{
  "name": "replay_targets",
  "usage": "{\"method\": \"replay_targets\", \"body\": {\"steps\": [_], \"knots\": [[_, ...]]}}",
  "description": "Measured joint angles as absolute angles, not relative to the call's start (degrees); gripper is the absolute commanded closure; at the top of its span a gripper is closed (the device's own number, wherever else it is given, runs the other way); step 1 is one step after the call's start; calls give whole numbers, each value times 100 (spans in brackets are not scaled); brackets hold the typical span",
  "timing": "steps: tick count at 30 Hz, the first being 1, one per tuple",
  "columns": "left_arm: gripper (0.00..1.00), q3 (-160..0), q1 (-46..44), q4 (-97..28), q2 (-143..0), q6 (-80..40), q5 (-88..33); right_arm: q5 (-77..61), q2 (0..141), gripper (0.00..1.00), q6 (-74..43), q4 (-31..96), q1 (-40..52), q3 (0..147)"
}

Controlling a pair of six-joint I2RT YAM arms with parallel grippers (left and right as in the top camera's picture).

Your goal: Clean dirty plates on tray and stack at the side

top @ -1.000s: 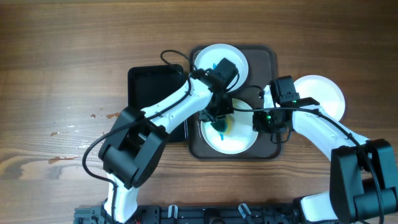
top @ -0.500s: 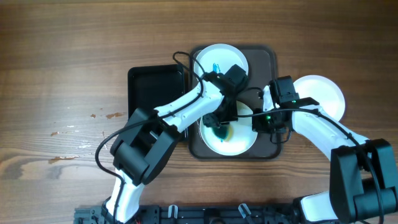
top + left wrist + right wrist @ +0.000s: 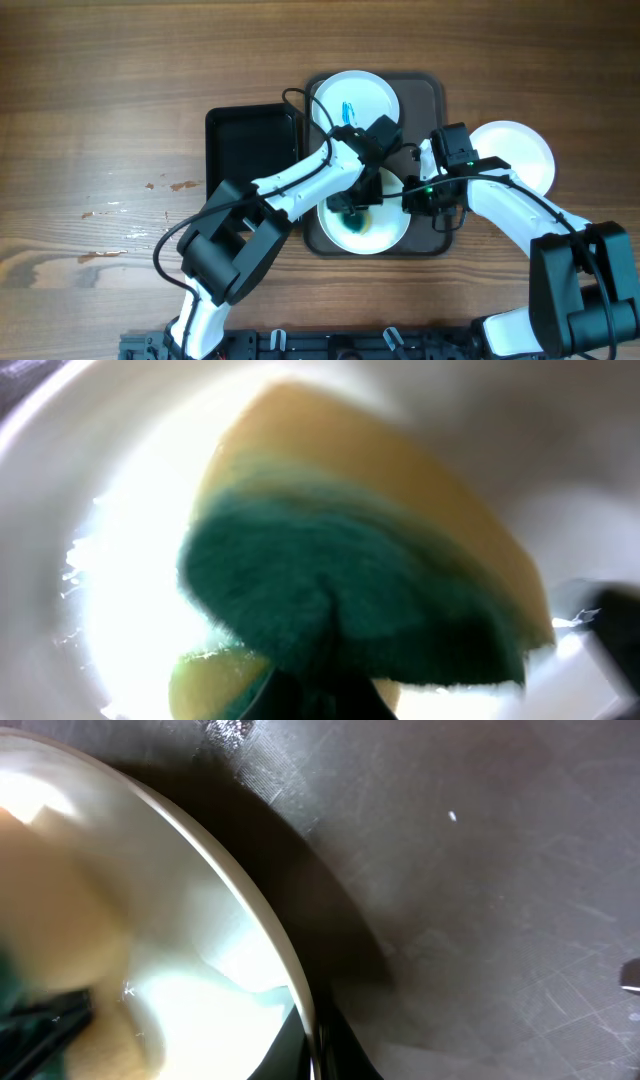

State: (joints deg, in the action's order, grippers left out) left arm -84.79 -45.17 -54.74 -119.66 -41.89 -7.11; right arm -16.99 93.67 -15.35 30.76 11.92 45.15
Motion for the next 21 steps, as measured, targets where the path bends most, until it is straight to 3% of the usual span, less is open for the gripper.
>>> {"method": "replay_targets", "body": {"steps": [9, 17, 21], "knots": [[96, -8392, -4392, -6215, -11815, -4077, 25, -1837, 9391, 96, -1540, 3072, 1214, 4515], [96, -8239, -4294, -4333, -11614, -4077, -768, -1800, 9391, 95, -1667, 3072, 1205, 4515], [96, -8239, -4539, -4226, -11710, -4084, -980, -1800, 9391, 96, -1688, 3072, 1190, 4515]]}}
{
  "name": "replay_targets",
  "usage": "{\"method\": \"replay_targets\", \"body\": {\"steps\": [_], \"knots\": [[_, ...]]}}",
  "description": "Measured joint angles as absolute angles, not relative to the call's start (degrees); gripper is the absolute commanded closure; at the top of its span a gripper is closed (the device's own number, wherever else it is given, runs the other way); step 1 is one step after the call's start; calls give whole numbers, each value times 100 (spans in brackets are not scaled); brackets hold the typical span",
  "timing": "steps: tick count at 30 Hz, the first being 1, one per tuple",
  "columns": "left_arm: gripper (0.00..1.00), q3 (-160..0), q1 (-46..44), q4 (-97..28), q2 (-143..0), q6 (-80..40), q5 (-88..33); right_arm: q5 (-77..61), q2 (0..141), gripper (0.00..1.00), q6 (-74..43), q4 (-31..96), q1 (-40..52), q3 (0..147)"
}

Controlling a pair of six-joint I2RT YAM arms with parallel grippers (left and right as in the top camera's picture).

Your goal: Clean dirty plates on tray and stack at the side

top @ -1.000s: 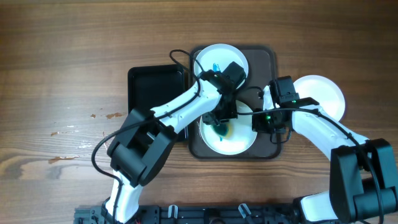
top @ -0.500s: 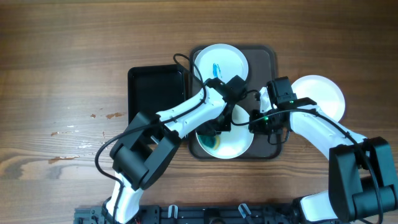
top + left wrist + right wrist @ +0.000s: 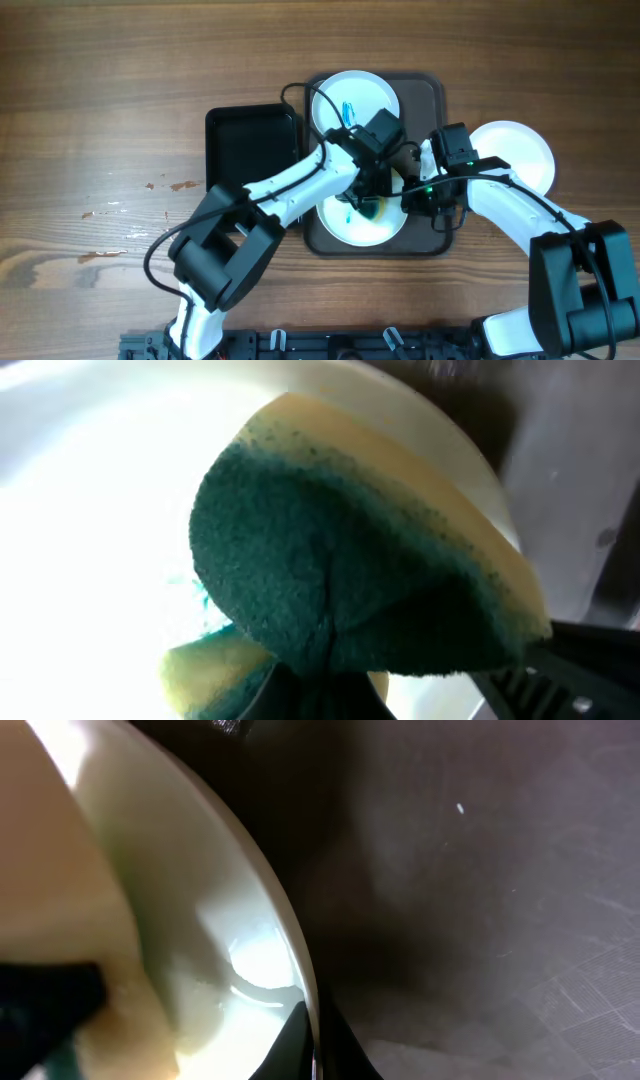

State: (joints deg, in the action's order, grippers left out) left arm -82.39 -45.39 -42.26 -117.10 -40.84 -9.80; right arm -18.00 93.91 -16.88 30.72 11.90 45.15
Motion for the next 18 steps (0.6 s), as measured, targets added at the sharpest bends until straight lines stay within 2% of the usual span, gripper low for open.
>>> {"method": "replay_targets", "body": {"steps": [11, 13, 18], "knots": [[96, -8287, -4539, -5977, -11738, -3758, -589, -1798, 9391, 96, -1684, 3061, 1190, 4515], [96, -8285, -4510, -5948, -11725, -3715, -580, -1798, 9391, 96, -1684, 3059, 1190, 4515], [96, -8237, -4399, -4991, -11399, -3736, -405, -1793, 9391, 96, -1684, 3074, 1190, 4515]]}}
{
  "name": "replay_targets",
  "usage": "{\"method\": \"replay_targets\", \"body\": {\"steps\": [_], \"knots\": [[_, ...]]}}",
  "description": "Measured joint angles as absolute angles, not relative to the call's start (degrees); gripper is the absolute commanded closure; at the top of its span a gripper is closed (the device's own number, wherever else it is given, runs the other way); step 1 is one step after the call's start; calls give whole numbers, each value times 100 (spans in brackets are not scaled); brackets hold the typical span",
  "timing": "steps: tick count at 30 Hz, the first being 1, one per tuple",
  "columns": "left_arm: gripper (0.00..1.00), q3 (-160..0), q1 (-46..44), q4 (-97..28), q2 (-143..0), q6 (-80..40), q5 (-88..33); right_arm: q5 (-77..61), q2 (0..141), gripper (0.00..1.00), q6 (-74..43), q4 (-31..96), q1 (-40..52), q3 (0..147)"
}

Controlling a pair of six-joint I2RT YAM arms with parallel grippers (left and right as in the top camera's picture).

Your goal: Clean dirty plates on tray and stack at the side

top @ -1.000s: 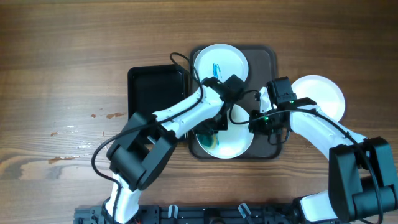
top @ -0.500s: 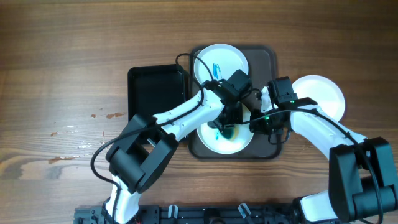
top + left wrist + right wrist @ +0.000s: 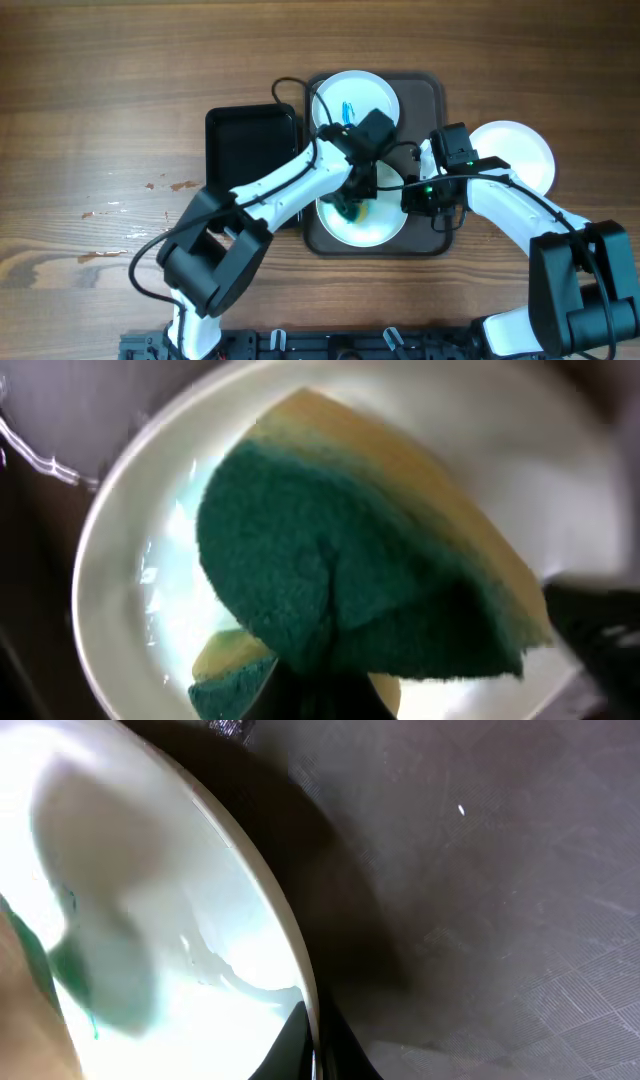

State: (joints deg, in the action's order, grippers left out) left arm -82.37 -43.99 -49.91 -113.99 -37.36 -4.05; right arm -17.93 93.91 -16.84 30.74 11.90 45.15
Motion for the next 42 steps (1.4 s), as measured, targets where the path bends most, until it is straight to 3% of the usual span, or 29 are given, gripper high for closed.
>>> {"method": "replay_targets", "body": {"steps": [10, 29, 37, 42], "knots": [[96, -8206, -4386, -3706, -11399, -3780, 16, -1780, 9391, 96, -1684, 3105, 1190, 4515], [96, -8340, -4451, -6208, -11782, -3520, -526, -1800, 9391, 96, -1640, 3146, 1192, 4515], [96, -8195, -4115, -4372, -11351, -3701, -810, -1800, 9391, 96, -1643, 3159, 1190, 4515], [96, -8195, -4340, -4351, -11598, -3852, -891, -1800, 9391, 96, -1645, 3162, 1192, 4515]]}}
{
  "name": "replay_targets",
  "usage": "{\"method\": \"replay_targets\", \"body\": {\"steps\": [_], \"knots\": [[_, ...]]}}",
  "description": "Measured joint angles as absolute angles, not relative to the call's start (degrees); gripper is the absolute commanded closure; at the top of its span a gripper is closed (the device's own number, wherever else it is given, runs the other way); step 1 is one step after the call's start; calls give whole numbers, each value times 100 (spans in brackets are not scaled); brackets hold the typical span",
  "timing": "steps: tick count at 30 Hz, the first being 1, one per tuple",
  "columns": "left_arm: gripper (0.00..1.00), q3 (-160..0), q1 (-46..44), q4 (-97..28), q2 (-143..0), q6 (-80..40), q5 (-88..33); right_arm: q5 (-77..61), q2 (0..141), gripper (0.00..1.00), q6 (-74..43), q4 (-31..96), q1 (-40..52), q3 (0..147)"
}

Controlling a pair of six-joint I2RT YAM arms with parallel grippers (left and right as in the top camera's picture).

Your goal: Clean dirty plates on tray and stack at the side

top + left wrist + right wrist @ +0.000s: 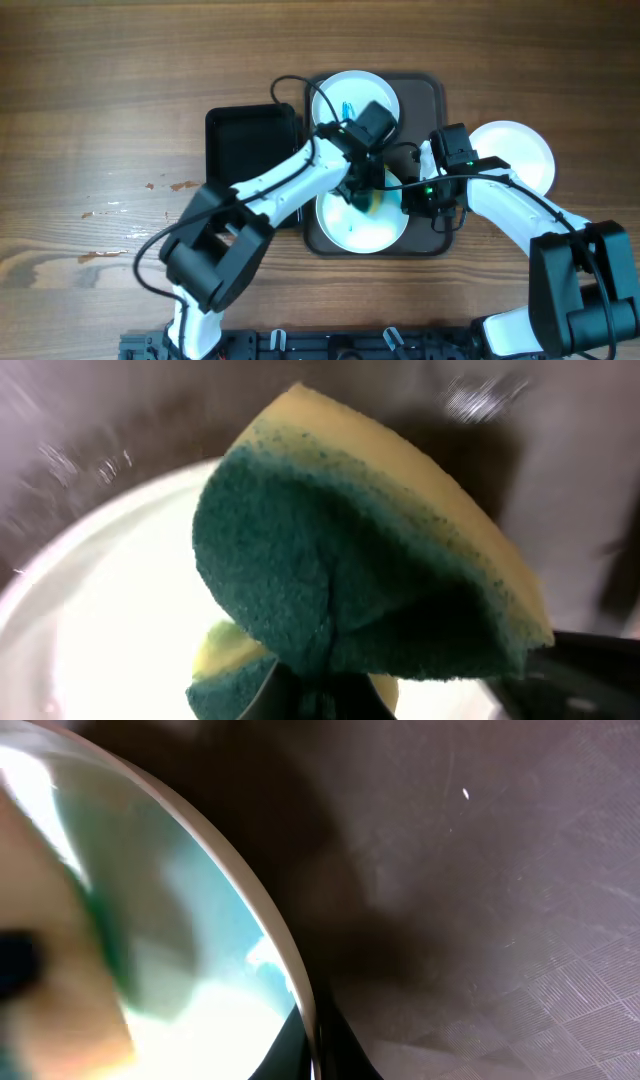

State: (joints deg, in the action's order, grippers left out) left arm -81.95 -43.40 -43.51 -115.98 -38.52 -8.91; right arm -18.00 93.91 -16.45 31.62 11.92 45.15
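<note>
A brown tray (432,100) holds two white plates. The near plate (355,228) carries blue-green smears. My left gripper (362,190) is shut on a folded sponge (350,560), green face out and yellow behind, held over the near plate's far edge. My right gripper (408,200) is shut on the near plate's right rim (285,945). The far plate (353,95) has a blue streak on it.
A clean white plate (520,150) lies on the wood to the right of the tray. A black rectangular tray (250,150) sits to the left. Small crumbs (170,185) lie on the wood at the left.
The sponge in my left gripper has moved from the plate's middle-left to its far right edge, close to my right gripper. My right gripper still pinches the rim.
The sponge was pressed on the near plate's middle, which looked green-tinted. Then it sat near the right rim, then back at the middle-left, and now at the far edge. The plate shows whiter now. My right gripper kept hold of the rim throughout.
</note>
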Motion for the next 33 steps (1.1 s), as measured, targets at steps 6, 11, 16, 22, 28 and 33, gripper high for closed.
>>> {"method": "replay_targets", "body": {"steps": [6, 11, 16, 22, 28, 33], "knots": [[96, -8147, -4388, -5210, -11719, -3798, -952, -1806, 9391, 96, -1658, 3166, 1192, 4515], [96, -7898, -4388, -5262, -11611, -3710, -978, -1815, 9391, 96, -1664, 3166, 1192, 4515], [96, -7684, -4388, -5693, -11345, -3629, -974, -1826, 9391, 96, -1664, 3166, 1197, 4515], [96, -7415, -4246, -4639, -10691, -3653, -947, -1822, 9391, 96, -1688, 3186, 1197, 4515], [96, -7415, -4355, -3555, -10855, -3927, -954, -1822, 9391, 96, -1688, 3188, 1197, 4515], [96, -7518, -4469, -4375, -11297, -3999, -1083, -1824, 9391, 96, -1688, 3194, 1197, 4515]]}}
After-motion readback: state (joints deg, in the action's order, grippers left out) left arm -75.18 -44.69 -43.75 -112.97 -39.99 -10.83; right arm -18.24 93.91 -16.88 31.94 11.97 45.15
